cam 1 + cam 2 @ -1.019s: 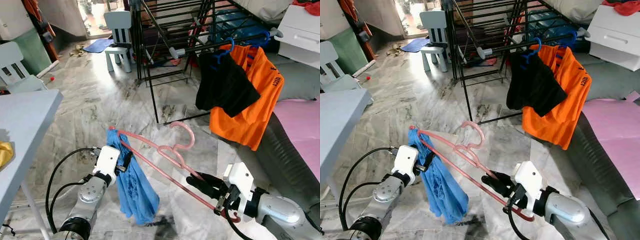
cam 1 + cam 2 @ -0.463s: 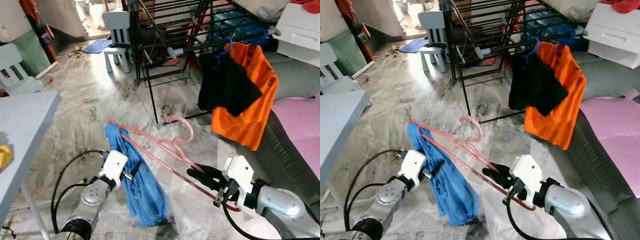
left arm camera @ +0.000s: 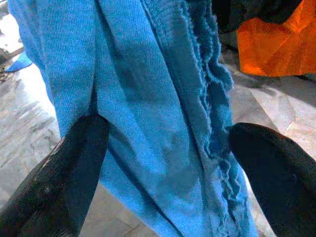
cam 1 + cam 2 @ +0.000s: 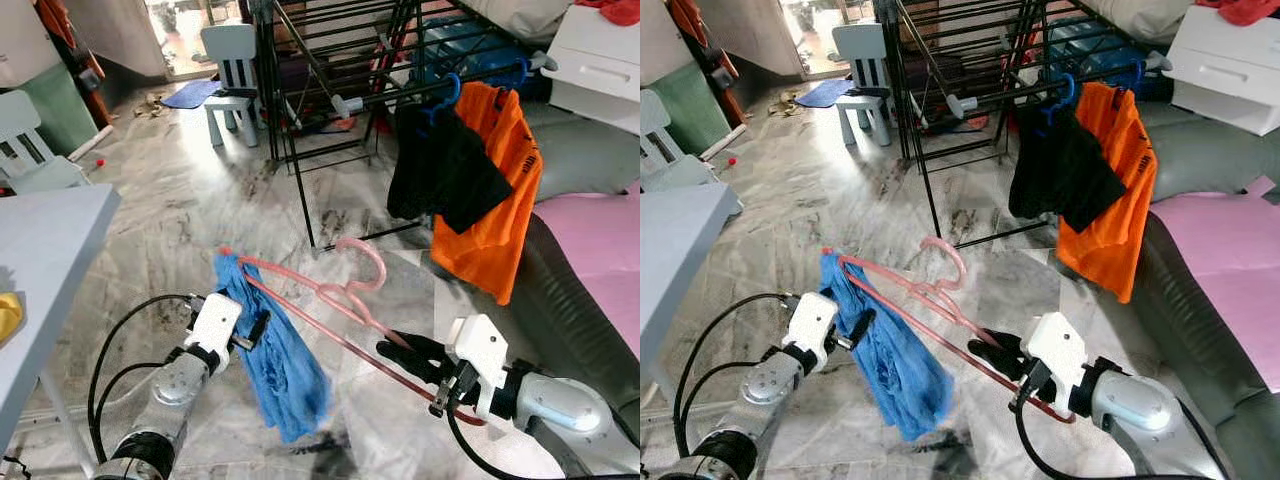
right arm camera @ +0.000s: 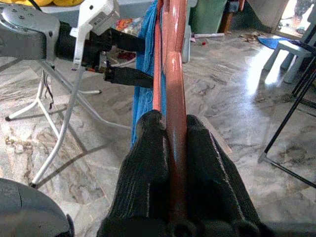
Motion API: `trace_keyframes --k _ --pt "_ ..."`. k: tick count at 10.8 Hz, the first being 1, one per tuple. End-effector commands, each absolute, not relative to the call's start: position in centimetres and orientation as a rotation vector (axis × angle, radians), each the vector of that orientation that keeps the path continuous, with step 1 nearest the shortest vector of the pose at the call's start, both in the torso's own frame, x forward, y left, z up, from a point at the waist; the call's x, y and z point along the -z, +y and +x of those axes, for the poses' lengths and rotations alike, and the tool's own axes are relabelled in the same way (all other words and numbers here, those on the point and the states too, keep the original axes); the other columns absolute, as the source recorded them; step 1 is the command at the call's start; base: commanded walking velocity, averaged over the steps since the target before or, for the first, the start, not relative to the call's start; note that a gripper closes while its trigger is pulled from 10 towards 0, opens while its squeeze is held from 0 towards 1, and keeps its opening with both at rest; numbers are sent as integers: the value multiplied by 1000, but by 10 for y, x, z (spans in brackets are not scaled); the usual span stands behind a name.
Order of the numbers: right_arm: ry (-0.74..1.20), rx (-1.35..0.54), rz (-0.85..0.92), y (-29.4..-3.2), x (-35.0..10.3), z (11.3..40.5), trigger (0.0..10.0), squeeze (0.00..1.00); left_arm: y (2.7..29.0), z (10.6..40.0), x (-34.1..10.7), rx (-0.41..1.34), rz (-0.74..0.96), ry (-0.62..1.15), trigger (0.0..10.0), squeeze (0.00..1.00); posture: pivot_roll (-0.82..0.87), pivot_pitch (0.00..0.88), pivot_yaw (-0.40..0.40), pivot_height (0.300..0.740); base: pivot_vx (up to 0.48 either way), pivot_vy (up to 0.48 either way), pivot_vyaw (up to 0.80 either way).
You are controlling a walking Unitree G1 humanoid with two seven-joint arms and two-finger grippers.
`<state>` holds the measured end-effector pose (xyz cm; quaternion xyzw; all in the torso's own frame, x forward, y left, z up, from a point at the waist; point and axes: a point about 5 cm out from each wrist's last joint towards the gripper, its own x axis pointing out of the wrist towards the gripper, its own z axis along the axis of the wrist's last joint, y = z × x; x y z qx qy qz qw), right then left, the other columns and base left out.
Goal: Hang hanger
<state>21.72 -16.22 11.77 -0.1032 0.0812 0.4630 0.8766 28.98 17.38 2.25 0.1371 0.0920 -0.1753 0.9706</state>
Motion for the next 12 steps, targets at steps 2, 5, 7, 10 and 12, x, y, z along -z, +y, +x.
trace_keyframes --k 2,5,7,10,12 --pt "115 -962 -236 -165 -127 223 0 0 179 294 -28 331 274 162 10000 0 -188 5 117 740 0 0 0" --pt "131 -1036 -216 -162 -131 215 0 0 181 298 -26 262 209 195 0 0 -193 0 112 740 0 0 0" --pt "145 -1053 -208 -166 -133 212 0 0 177 298 -24 259 203 203 0 0 -209 0 113 740 0 0 0" --pt "161 -1023 -236 -174 -131 211 0 0 180 296 -22 268 221 220 0 0 -218 2 117 740 0 0 0" --pt "171 -1018 -247 -178 -130 211 0 0 183 294 -20 283 247 232 0 0 -213 3 122 740 0 0 0"
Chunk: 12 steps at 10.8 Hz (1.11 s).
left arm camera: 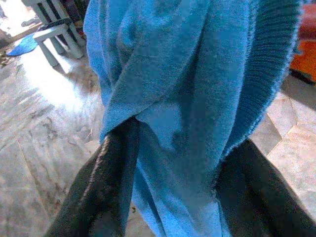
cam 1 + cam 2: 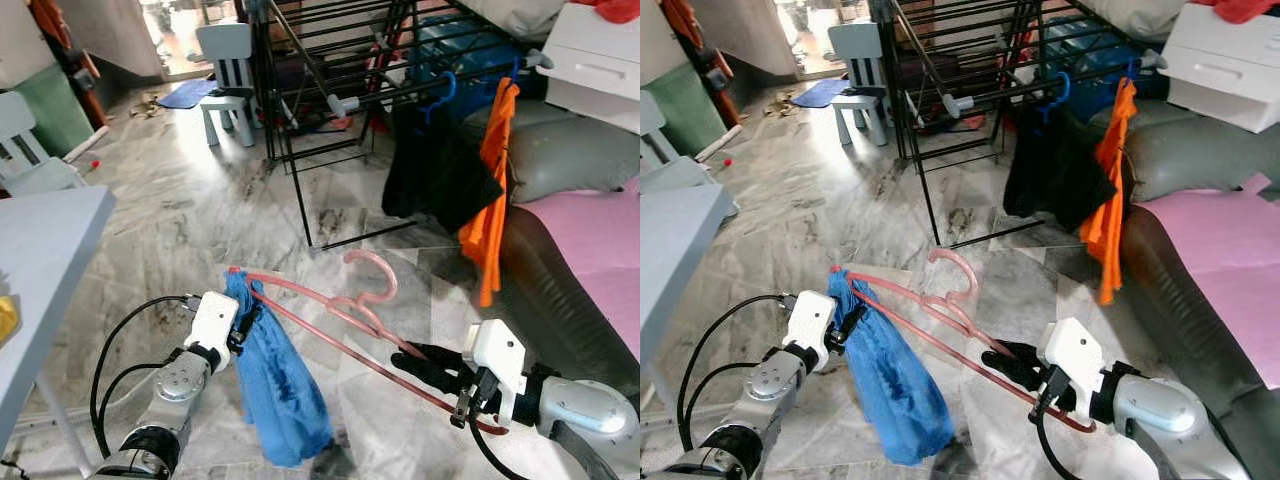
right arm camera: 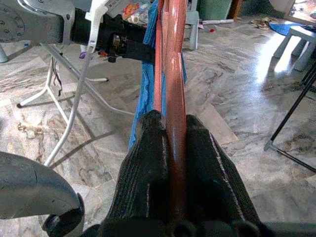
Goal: Hang hanger
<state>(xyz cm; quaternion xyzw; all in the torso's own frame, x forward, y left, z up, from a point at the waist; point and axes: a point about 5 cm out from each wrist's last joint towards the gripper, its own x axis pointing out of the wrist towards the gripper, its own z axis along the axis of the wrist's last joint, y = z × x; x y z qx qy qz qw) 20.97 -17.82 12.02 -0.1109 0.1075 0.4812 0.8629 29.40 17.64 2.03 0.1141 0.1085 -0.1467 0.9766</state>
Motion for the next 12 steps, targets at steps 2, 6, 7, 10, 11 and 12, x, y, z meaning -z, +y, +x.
trace_keyframes --k 2,6,7,10,11,12 --pt "174 -1014 -252 -178 -129 211 0 0 187 294 -19 288 267 246 0 0 -208 3 127 740 0 0 0" --pt "248 -1027 -317 -177 -112 208 0 0 187 291 -18 338 334 251 0 0 -199 8 132 740 0 0 0" --pt "266 -1030 -323 -178 -109 206 0 0 186 290 -18 348 345 249 0 0 -196 8 134 740 0 0 0" --pt "374 -991 -416 -187 -93 212 0 0 184 289 -18 378 376 237 0 0 -186 8 134 740 0 0 0" --pt "415 -995 -452 -188 -86 213 0 0 182 289 -18 393 381 227 0 0 -183 8 133 740 0 0 0" --pt "458 -1006 -459 -186 -80 215 0 0 179 288 -18 404 374 222 0 0 -182 7 132 740 0 0 0"
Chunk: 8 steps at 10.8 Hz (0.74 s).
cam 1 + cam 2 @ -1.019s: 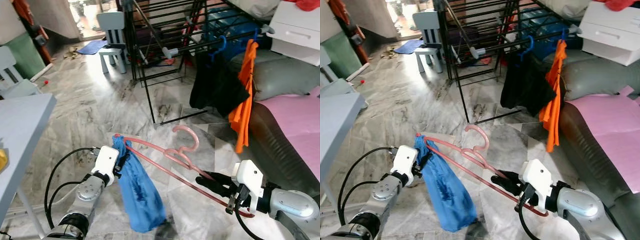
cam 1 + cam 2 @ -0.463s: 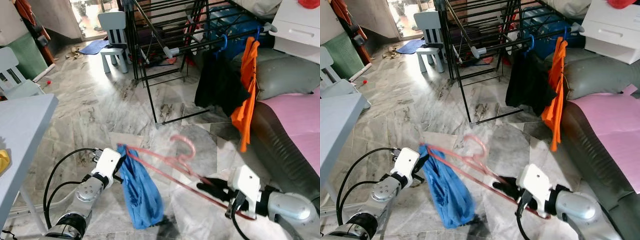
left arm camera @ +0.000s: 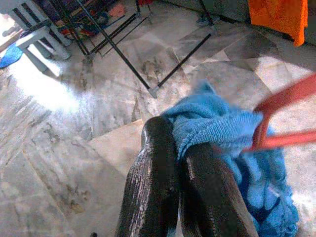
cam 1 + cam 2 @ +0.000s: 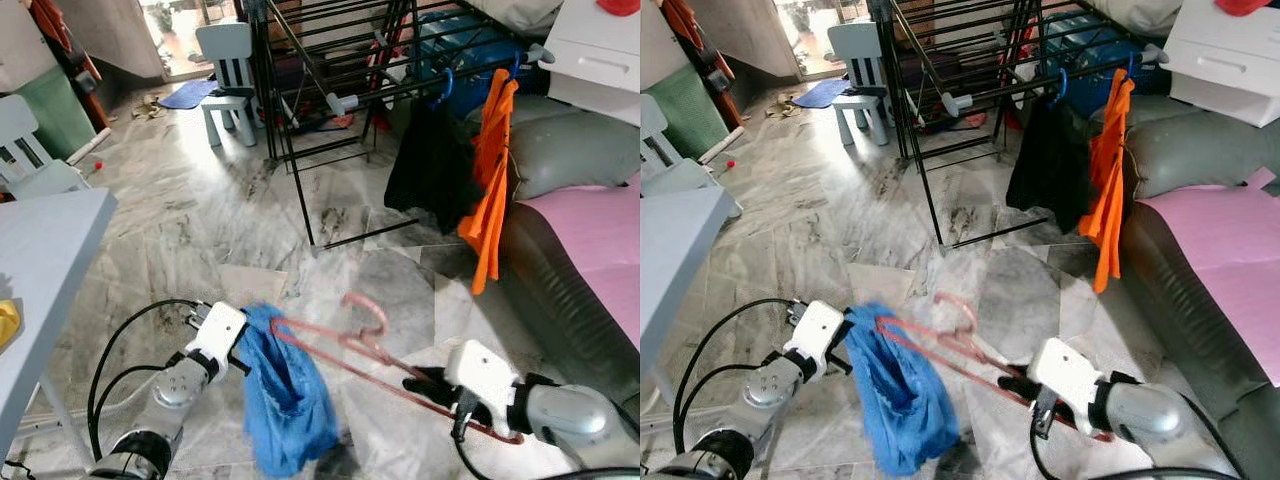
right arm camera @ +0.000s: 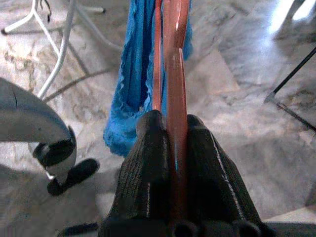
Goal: Hang hanger
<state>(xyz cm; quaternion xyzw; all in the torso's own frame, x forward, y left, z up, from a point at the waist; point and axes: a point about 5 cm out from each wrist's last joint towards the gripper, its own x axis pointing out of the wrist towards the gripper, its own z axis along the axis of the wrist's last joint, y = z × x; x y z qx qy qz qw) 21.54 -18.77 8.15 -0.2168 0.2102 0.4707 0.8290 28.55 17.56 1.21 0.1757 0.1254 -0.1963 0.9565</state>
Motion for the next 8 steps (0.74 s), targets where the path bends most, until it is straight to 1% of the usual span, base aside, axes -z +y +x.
trace_keyframes --k 1,2,4,5,7,8 --pt "485 -1016 -499 -185 -74 217 0 0 175 287 -17 418 361 216 0 0 -182 8 130 740 0 0 0" --pt "490 -1019 -508 -183 -71 218 0 0 173 286 -17 426 356 213 0 0 -183 9 131 740 0 0 0" --pt "535 -1020 -525 -173 -59 227 0 0 160 284 -17 484 310 190 0 0 -184 12 136 740 0 0 0" --pt "558 -1055 -548 -168 -51 226 0 0 158 285 -17 484 314 191 0 0 -185 13 138 740 0 0 0" --pt "625 -1156 -531 -160 -39 214 0 0 160 286 -17 468 338 198 0 0 -181 16 141 740 0 0 0" --pt "681 -1173 -543 -166 -30 206 0 0 163 288 -17 457 348 203 0 0 -179 18 141 740 0 0 0"
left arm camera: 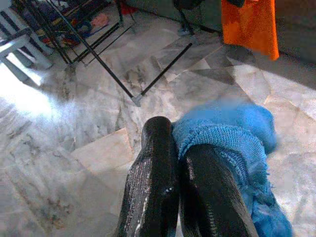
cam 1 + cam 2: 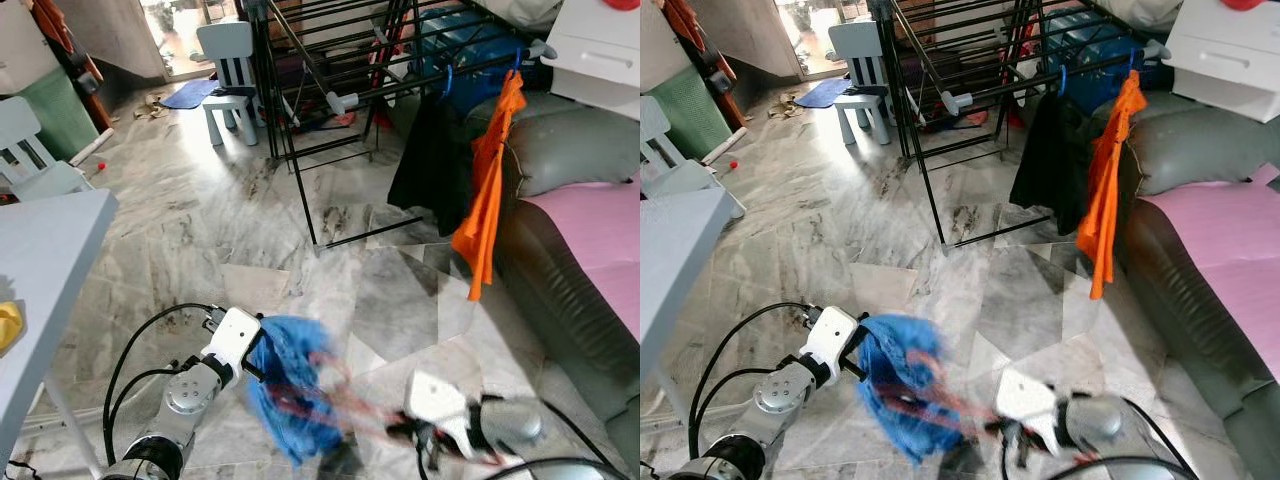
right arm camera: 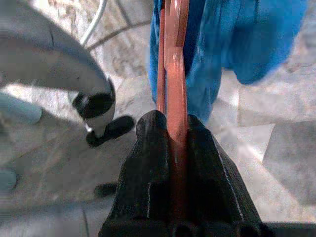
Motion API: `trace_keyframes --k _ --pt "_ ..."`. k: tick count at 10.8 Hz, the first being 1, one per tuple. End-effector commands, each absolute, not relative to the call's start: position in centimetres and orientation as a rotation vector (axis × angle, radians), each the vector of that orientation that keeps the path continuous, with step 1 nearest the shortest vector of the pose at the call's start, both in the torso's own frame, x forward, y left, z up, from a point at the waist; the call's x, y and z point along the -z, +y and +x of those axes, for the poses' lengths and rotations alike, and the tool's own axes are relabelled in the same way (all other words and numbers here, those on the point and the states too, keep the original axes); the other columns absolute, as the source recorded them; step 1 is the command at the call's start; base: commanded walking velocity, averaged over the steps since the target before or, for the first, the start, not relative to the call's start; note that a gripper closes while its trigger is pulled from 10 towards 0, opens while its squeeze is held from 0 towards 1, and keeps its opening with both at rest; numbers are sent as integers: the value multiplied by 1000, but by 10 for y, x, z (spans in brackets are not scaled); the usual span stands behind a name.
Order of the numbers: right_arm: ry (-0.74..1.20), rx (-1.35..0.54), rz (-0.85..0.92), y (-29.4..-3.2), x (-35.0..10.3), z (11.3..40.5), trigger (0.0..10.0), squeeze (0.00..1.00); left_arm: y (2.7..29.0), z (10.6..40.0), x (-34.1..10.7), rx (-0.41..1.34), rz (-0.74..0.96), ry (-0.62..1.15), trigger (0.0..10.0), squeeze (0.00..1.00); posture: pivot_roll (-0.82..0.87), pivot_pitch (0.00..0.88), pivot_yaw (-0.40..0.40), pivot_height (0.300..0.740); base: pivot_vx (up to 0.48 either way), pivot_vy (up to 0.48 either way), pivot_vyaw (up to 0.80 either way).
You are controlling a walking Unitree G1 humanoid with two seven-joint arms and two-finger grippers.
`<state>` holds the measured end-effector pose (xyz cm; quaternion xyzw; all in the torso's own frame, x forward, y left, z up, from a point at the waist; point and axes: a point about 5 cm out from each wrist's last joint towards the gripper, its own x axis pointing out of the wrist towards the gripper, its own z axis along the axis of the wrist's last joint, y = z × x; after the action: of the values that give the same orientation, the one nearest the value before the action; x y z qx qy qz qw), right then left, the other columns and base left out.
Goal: Hang hanger
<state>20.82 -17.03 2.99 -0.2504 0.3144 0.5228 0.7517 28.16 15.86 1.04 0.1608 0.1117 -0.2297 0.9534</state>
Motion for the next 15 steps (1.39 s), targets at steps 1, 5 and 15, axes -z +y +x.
trace_keyframes --k 1,5,15 --pt "713 -1170 -583 -172 -23 203 0 0 166 287 -16 443 362 214 0 0 -176 21 143 740 0 0 0" --pt "655 -980 -681 -209 -34 200 0 0 195 277 3 308 425 394 0 0 -171 33 156 740 0 0 0" --pt "354 -120 -113 -198 -22 250 3843 0 185 274 13 40 54 445 10000 0 -125 0 106 740 0 0 0"
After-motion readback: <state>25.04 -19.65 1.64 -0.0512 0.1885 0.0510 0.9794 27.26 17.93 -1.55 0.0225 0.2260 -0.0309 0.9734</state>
